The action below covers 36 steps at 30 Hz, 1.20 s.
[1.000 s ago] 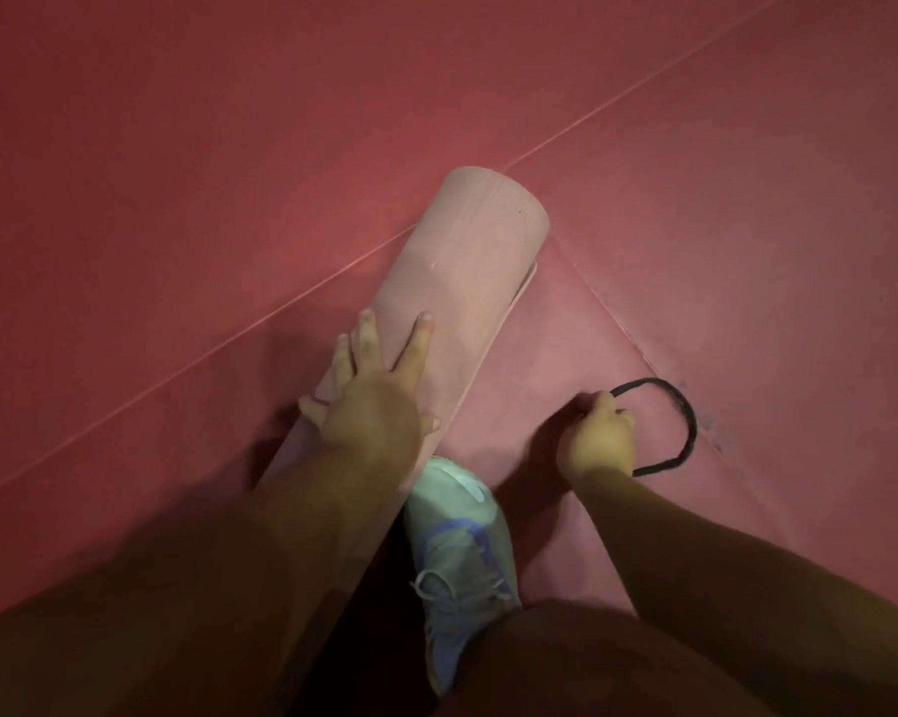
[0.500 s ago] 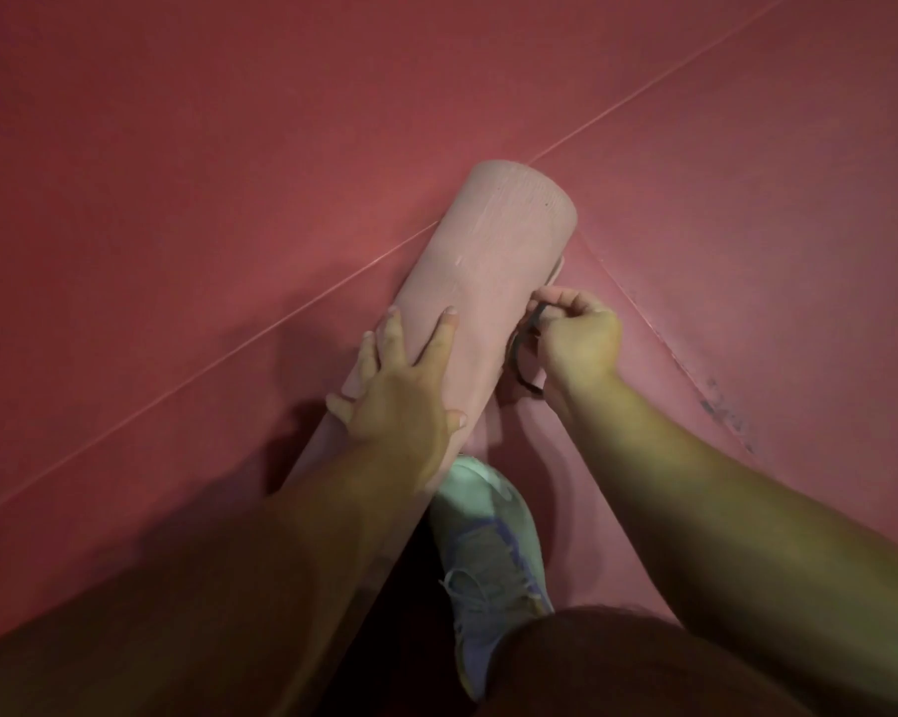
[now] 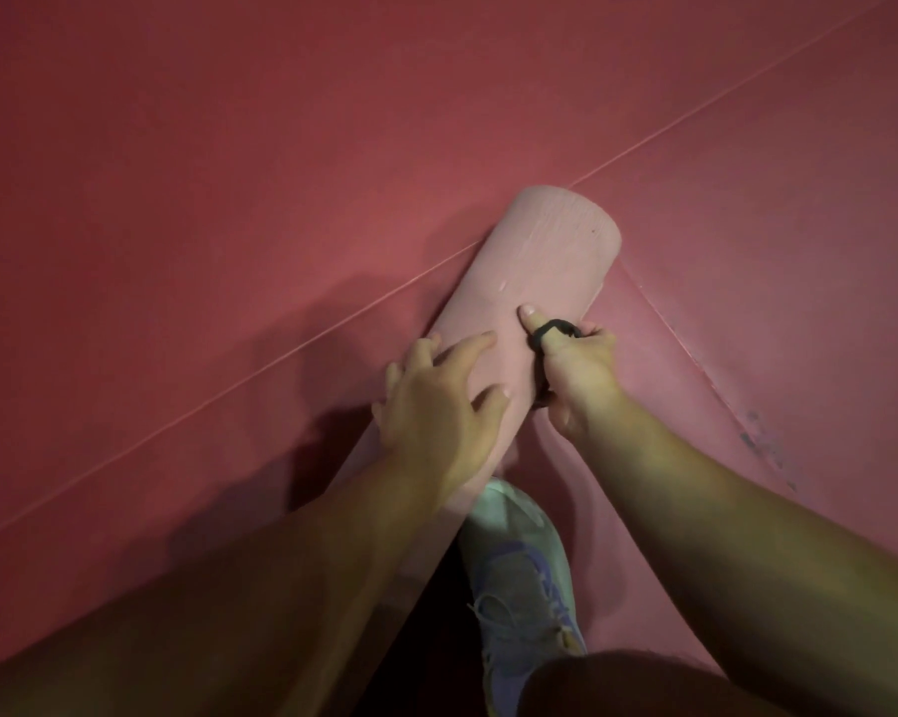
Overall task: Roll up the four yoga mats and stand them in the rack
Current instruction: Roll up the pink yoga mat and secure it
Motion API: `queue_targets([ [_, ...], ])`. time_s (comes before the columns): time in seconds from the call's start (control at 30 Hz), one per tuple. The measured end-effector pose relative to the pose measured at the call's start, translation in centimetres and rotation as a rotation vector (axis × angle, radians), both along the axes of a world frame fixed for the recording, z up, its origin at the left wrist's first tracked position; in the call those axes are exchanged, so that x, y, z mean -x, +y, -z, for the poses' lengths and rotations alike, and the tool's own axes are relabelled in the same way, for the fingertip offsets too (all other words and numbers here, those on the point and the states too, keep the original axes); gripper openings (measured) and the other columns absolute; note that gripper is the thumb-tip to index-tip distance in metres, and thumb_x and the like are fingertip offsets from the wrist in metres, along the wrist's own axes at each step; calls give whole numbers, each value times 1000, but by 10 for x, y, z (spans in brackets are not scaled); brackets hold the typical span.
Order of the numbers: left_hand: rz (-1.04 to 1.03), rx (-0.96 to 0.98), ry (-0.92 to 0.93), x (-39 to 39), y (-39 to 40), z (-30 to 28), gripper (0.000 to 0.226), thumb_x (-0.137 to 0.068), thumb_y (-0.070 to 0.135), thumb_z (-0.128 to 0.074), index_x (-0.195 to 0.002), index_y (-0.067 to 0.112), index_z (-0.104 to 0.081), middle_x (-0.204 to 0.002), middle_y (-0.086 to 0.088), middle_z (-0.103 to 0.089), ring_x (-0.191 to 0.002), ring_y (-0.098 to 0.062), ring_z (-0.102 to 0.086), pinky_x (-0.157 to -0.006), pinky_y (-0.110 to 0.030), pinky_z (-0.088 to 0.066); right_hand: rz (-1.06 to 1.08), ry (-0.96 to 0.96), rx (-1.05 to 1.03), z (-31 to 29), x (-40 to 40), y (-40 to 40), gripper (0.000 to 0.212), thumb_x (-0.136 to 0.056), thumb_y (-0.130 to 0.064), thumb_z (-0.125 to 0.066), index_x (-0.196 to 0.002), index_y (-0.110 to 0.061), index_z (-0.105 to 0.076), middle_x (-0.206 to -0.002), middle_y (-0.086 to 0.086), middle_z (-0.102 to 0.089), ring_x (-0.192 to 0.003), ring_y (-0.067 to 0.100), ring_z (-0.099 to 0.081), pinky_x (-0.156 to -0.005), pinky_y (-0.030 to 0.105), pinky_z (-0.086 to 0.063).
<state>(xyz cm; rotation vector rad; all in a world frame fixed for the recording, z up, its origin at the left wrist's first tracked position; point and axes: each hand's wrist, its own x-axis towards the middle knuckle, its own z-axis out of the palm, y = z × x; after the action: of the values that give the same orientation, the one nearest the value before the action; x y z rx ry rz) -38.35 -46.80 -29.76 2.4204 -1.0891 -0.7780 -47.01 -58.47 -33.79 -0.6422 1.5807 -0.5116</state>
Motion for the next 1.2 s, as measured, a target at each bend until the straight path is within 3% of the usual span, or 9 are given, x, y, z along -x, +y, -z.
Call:
queue_targets([
  [0.07,-94,109,7,-10,-7,0,58,-78,62,-53,-129,36,-63,-112,-9,-61,-104,-37,-61,-98,-46,-45,20,-10,20,-8,0,3,82,-55,-43,-94,-114,-21,-42,-113,6,-65,-89,19,-69,-84,54,-59],
  [0.23,-170,189,-3,-60,-10,-32,69,-80,68,-46,-129,24,-68,-107,-15,-68,-103,-34,-63,-101,-40,-45,-81,-40,201,-57,-20,12,102,-34,-53,-88,-120,-20,-44,-115,5,-64,-104,24,-69,-91,54,-57],
  [0.37,-239,340,209,-97,-1,-86,93,-73,72,-54,-153,25,-41,-145,1,-53,-133,-13,-49,-112,-30,-37,-217,-85,447,-128,-60,19,100,-33,-56,-86,-117,-19,-46,-110,1,-66,-99,15,-69,-93,42,-57],
  [0.47,-278,450,351,-120,28,-142,111,-63,77,-64,-158,31,-28,-147,15,-52,-131,0,-51,-113,-28,-40,-379,-98,613,-193,-87,35,100,-34,-60,-86,-117,-22,-45,-113,-2,-66,-101,12,-68,-94,41,-56],
  [0.57,-302,612,318,-130,55,-188,107,-62,71,-74,-154,34,-32,-138,16,-60,-122,2,-59,-107,-35,-49,-559,-113,752,-245,-96,42,100,-38,-59,-88,-122,-24,-45,-116,-6,-66,-103,9,-67,-92,38,-56],
  [0.63,-387,798,131,-152,138,-279,111,-59,69,-76,-154,33,-30,-137,13,-60,-120,2,-60,-104,-33,-51,-768,-154,933,-342,-128,109,95,-43,-52,-93,-120,-26,-45,-110,-12,-65,-97,-1,-65,-88,28,-56],
  [0.77,-438,1051,103,-152,150,-322,117,-60,65,-80,-154,19,-26,-142,6,-54,-126,2,-56,-104,-21,-47,-921,-170,1083,-374,-128,134,89,-49,-38,-97,-117,-27,-40,-101,-17,-58,-84,-11,-57,-70,11,-47],
  [1.03,-620,1202,-3,-136,244,-369,115,-52,46,-87,-150,27,-30,-143,5,-55,-126,-4,-58,-107,-34,-49,-1019,-343,996,-430,-136,223,93,-36,-41,-97,-112,-29,-44,-104,-3,-66,-94,15,-67,-84,49,-57],
  [1.2,-641,1148,-27,-124,275,-353,122,-53,45,-88,-155,26,-24,-149,10,-48,-135,-4,-50,-112,-31,-43,-1021,-505,867,-410,-131,247,85,-41,-54,-86,-113,-36,-44,-113,3,-67,-105,21,-68,-93,49,-55],
])
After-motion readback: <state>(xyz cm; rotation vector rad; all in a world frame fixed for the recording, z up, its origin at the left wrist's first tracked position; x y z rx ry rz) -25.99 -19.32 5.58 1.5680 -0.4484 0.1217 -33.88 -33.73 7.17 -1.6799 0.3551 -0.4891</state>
